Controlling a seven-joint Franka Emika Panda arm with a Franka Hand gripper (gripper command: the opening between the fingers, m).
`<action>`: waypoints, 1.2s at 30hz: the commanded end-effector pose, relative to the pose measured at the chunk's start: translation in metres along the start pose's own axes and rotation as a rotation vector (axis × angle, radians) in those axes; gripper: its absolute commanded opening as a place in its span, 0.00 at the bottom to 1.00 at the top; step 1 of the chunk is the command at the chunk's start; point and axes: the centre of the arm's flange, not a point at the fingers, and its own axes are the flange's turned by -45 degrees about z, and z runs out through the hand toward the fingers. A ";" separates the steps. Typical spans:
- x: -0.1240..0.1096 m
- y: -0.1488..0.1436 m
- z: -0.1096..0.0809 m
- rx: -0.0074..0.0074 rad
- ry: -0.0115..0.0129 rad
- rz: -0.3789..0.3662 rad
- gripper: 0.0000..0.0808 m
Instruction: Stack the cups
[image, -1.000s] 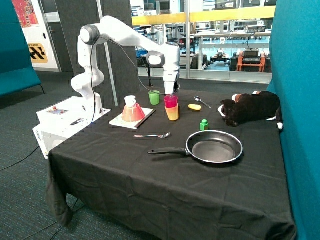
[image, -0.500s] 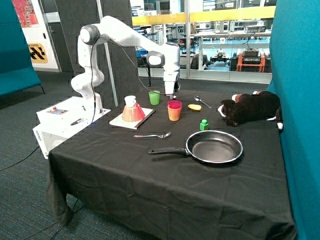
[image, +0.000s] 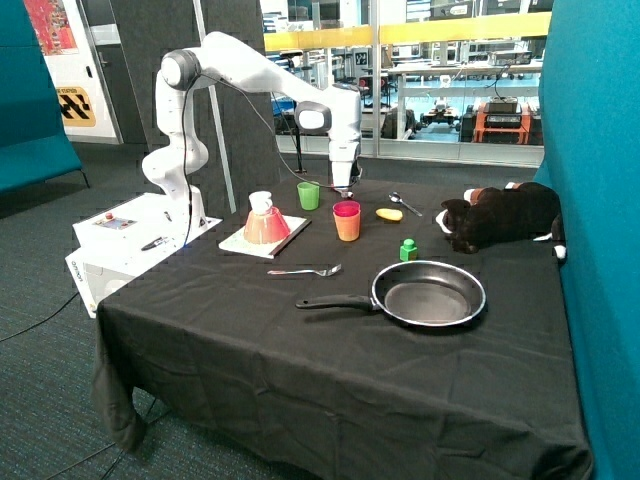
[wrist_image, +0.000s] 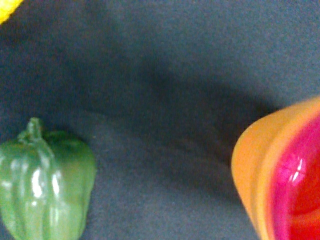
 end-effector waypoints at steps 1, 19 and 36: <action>-0.002 -0.017 -0.010 0.0007 -0.0096 -0.059 0.94; -0.035 -0.069 -0.015 0.0014 -0.0096 -0.213 0.87; -0.075 -0.105 -0.025 0.0020 -0.0095 -0.335 0.84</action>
